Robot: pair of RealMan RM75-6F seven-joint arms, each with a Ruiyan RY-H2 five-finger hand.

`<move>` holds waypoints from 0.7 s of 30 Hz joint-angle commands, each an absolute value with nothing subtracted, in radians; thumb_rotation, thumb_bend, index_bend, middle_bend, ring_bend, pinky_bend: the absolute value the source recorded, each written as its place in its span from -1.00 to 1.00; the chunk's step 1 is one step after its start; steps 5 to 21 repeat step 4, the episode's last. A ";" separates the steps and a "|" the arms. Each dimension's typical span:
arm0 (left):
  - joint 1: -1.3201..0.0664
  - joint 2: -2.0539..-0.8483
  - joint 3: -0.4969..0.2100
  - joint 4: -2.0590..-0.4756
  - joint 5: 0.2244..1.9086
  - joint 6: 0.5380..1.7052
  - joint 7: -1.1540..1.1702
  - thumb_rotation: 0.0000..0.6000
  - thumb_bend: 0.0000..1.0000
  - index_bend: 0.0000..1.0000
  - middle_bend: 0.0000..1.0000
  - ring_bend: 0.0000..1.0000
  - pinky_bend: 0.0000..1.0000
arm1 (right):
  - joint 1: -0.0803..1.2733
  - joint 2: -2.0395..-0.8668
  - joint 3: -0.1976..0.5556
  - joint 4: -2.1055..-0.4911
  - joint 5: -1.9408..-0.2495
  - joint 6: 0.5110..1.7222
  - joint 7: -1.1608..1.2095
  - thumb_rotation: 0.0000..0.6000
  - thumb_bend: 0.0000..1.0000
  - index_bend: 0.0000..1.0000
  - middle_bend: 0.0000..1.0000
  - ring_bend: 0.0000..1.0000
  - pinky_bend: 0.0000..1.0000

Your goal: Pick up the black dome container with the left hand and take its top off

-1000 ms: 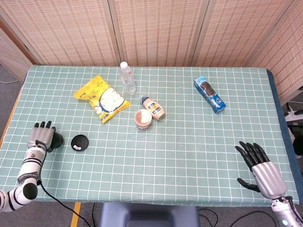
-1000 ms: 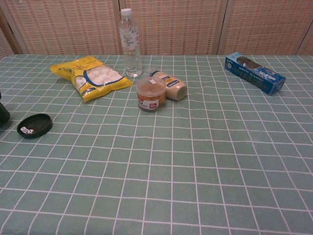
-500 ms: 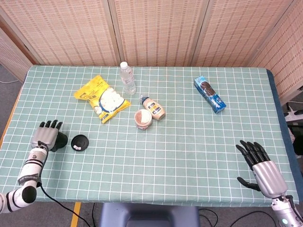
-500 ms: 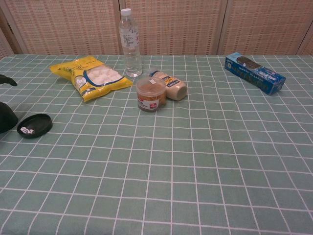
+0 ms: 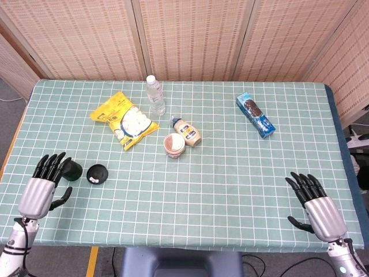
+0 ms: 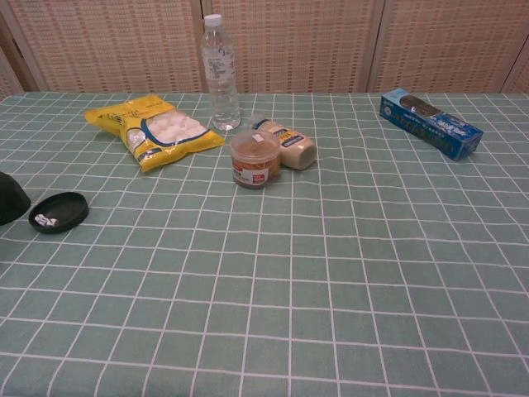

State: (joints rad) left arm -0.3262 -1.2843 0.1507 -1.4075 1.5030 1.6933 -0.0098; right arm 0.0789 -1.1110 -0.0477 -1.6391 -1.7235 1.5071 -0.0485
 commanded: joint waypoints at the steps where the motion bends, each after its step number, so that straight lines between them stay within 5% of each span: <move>1: -0.198 -1.316 0.214 -1.339 1.596 1.728 -0.079 1.00 -0.17 -1.00 -1.00 -1.00 -1.00 | 0.079 -1.114 -0.051 -1.645 -1.718 1.495 -0.054 1.00 -0.85 -1.00 -1.00 -1.00 -1.00; 21: -0.193 -1.283 0.213 -1.385 1.576 1.674 -0.034 1.00 -0.17 -1.00 -1.00 -1.00 -1.00 | 0.078 -1.114 -0.057 -1.651 -1.726 1.493 -0.063 1.00 -0.85 -1.00 -1.00 -1.00 -1.00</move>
